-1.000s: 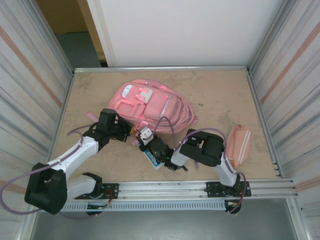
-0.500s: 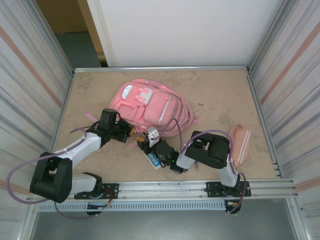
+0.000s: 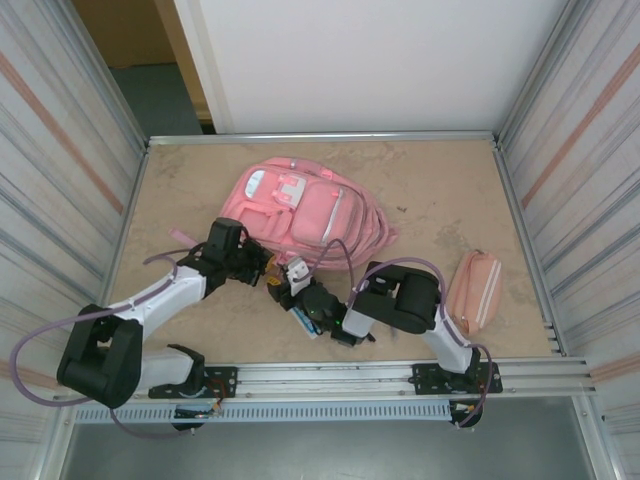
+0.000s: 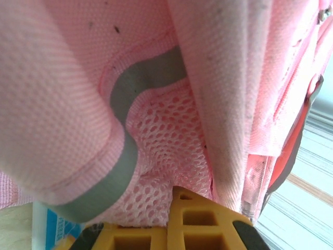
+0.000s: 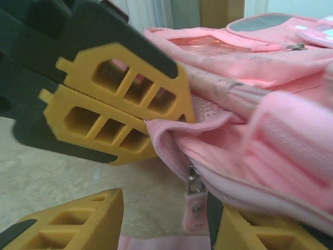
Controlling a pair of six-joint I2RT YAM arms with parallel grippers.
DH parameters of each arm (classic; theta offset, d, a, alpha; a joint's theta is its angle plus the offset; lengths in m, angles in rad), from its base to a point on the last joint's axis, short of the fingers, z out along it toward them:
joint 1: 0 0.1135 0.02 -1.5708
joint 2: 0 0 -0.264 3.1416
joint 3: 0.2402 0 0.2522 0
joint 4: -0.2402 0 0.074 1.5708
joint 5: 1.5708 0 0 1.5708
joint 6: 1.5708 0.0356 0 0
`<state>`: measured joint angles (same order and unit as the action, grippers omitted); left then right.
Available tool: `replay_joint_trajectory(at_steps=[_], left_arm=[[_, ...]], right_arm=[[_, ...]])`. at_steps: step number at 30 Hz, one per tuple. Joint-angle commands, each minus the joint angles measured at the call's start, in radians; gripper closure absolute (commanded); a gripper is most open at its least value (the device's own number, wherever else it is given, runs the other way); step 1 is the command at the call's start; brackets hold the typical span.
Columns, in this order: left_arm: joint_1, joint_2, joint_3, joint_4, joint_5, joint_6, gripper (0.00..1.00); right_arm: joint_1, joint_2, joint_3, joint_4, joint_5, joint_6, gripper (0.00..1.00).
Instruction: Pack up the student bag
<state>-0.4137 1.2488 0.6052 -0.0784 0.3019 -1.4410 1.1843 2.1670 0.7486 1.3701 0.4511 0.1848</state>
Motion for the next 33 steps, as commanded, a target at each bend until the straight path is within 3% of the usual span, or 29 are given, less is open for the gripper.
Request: replay_joint_trajectory(at_steps=[1,4,7,12,17,21,33], left_arm=[[-0.034,-0.053,0.035,-0.006,0.016,-0.007,1.00],[-0.035,-0.068,0.031,-0.021,0.017,0.000,1.00],[-0.036,-0.084,0.005,-0.018,0.002,-0.018,1.00],[-0.035,-0.089,-0.018,-0.004,-0.003,-0.027,1.00],[-0.033,-0.070,-0.010,0.005,0.002,-0.017,1.00],[-0.016,-0.060,-0.008,0.003,-0.028,-0.007,1.00],[0.141,-0.066,-0.015,-0.011,-0.073,0.086,1.00]], right_arm=[[-0.025,0.025,0.045,0.037,0.058,-0.099,0.63],[-0.028,0.025,0.055,0.038,0.062,-0.132,0.78],[-0.031,0.016,0.038,0.038,0.049,-0.120,0.87],[-0.028,0.018,0.007,0.038,0.064,-0.040,0.90],[-0.008,0.000,-0.005,0.038,0.064,-0.035,1.00],[0.010,-0.033,-0.024,0.039,0.065,-0.015,1.00],[0.019,-0.108,-0.150,0.019,0.278,0.174,1.00]])
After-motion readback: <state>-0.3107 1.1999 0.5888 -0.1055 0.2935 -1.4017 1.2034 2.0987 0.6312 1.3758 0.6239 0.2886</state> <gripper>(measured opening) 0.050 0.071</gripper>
